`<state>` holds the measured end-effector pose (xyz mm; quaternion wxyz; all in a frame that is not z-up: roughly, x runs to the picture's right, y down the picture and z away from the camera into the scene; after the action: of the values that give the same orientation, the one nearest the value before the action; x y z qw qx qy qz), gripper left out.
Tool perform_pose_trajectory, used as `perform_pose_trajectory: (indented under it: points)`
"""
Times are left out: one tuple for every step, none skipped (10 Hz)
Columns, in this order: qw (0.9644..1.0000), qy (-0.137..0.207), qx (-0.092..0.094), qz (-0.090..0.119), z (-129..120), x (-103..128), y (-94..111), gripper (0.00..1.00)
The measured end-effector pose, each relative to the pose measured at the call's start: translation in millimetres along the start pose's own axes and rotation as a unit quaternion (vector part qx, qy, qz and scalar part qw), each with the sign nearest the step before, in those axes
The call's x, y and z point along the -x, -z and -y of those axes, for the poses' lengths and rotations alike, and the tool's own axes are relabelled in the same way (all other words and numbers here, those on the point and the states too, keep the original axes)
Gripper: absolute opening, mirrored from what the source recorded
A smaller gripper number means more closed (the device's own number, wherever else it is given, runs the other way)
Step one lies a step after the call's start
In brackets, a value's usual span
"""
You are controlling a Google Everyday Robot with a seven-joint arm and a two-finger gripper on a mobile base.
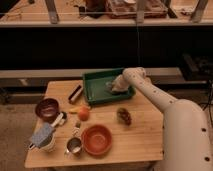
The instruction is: Wipe tray with towel
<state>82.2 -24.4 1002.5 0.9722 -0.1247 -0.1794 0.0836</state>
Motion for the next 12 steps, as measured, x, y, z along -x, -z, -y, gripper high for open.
perform_pose_trajectory:
  points:
    - [0.9999, -0.007, -0.01, -0.001, 11.0, -9.8, 0.1, 0.0]
    - [0.9999, -0.007, -0.015, 0.003, 18.4, -10.9, -2.3, 0.0]
    - [0.9998, -0.003, -0.018, 0.011, 25.9, -5.0, -8.2, 0.0]
    - [0.9997, -0.001, -0.019, 0.017, 29.8, 0.2, -12.5, 0.0]
    - [0.9995, 0.006, -0.017, 0.027, 33.5, 14.0, -22.6, 0.0]
    - [0.9991, 0.014, -0.011, 0.038, 34.0, 30.1, -34.4, 0.0]
    - [0.9986, 0.021, -0.005, 0.048, 33.4, 44.9, -45.6, 0.0]
    - [0.998, 0.027, 0.001, 0.057, 32.3, 56.6, -53.4, 0.0]
    - [0.9967, 0.04, 0.011, 0.07, 29.3, 73.3, -63.0, 0.0]
    - [0.9952, 0.054, 0.019, 0.08, 25.7, 86.8, -67.7, 0.0]
    - [0.9939, 0.065, 0.025, 0.086, 21.6, 95.2, -68.7, 0.0]
    - [0.9923, 0.079, 0.033, 0.089, 15.0, 102.2, -66.5, 0.0]
